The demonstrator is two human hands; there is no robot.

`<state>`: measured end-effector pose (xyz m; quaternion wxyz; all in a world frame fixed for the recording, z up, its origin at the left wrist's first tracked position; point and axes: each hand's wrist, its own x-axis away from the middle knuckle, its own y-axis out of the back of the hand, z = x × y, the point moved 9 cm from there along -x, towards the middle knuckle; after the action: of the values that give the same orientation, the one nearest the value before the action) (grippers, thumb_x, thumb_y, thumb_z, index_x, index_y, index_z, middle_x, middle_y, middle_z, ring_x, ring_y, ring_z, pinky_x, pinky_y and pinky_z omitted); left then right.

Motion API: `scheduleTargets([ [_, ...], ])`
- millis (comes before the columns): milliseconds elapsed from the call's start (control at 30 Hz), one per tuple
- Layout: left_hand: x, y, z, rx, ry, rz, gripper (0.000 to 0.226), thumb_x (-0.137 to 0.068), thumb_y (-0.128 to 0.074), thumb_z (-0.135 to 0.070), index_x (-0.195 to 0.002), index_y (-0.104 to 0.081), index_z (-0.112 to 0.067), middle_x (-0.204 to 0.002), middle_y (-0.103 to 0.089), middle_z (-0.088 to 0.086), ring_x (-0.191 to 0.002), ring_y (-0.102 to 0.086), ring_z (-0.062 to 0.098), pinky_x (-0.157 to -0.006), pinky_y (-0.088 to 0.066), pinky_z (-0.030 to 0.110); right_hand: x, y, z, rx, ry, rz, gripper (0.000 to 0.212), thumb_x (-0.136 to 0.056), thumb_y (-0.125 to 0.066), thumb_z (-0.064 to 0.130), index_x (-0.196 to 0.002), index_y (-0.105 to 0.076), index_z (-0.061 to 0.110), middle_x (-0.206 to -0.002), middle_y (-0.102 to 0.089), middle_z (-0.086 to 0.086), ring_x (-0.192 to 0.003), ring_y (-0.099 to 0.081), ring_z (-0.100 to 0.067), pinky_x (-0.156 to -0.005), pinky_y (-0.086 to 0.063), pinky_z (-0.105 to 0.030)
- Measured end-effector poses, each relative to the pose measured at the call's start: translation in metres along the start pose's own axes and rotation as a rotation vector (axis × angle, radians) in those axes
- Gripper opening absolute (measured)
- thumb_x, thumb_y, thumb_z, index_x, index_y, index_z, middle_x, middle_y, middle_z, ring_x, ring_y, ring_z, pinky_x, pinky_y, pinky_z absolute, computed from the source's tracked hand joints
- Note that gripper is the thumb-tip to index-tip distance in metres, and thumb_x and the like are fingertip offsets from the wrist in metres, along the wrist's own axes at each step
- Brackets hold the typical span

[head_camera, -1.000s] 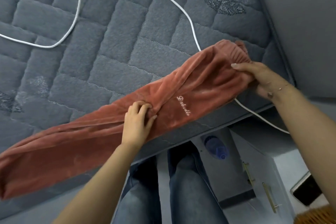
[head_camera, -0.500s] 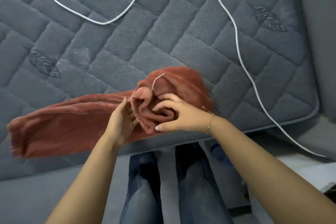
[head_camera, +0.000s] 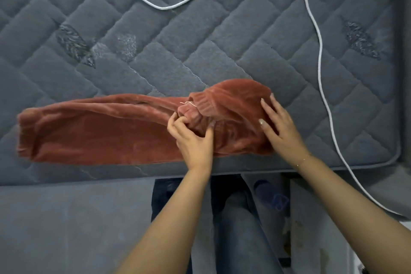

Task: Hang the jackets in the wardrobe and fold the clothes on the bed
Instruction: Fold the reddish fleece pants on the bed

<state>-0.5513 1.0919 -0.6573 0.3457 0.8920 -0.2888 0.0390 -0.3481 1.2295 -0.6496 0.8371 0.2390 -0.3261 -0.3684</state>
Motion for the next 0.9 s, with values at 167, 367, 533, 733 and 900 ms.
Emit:
scheduleTargets([
  [167, 0.014, -0.012, 0.002, 0.097, -0.096, 0.063, 0.059, -0.074, -0.084, -0.026, -0.116, -0.045, -0.011, -0.156, -0.016, 0.011, -0.138, -0.033, 0.024, -0.111, -0.034, 0.036, -0.017, -0.029, -0.011, 0.162, -0.014, 0.096, 0.070, -0.093, -0.035, 0.052, -0.151, -0.001, 0.036, -0.161, 0.017, 0.003, -0.149, 0.010, -0.021, -0.117, 0.006, -0.028],
  [367, 0.009, -0.005, 0.004, 0.104, -0.317, 0.055, 0.029, -0.082, -0.078, -0.012, -0.104, -0.059, -0.014, -0.157, -0.016, 0.015, -0.146, -0.024, 0.016, -0.116, -0.027, 0.022, -0.022, -0.043, -0.023, 0.277, -0.043, 0.103, 0.074, -0.096, -0.045, 0.046, -0.149, 0.007, 0.037, -0.156, 0.026, 0.005, -0.149, 0.012, -0.028, -0.117, -0.001, -0.039],
  [533, 0.007, -0.028, 0.026, -0.069, -0.017, 0.222, 0.057, -0.072, -0.082, -0.046, -0.115, -0.065, -0.014, -0.158, -0.016, 0.011, -0.145, -0.022, 0.028, -0.116, -0.022, 0.042, -0.017, -0.044, -0.023, 0.320, -0.020, 0.058, 0.074, -0.096, -0.046, 0.046, -0.150, 0.003, 0.032, -0.154, 0.024, 0.002, -0.149, 0.008, -0.032, -0.119, -0.005, -0.044],
  [733, -0.016, -0.008, 0.040, 0.363, 0.265, 0.399, 0.021, -0.073, -0.081, -0.017, -0.074, -0.064, -0.004, -0.127, -0.049, 0.004, -0.116, -0.048, 0.014, -0.101, -0.035, 0.032, -0.019, -0.032, -0.018, 0.142, -0.002, 0.060, 0.055, -0.102, -0.030, 0.048, -0.151, -0.011, 0.034, -0.163, 0.009, -0.003, -0.150, 0.002, -0.026, -0.116, 0.008, -0.023],
  [900, -0.022, 0.023, 0.060, 0.672, 0.461, 0.607, 0.023, -0.064, -0.070, -0.028, -0.081, -0.059, -0.016, -0.082, -0.056, 0.004, -0.079, -0.052, 0.018, -0.074, -0.040, 0.039, -0.020, -0.036, 0.015, 0.187, 0.206, 0.078, 0.067, -0.095, -0.039, 0.052, -0.154, -0.013, 0.033, -0.163, 0.012, 0.006, -0.150, 0.010, -0.022, -0.120, 0.001, -0.036],
])
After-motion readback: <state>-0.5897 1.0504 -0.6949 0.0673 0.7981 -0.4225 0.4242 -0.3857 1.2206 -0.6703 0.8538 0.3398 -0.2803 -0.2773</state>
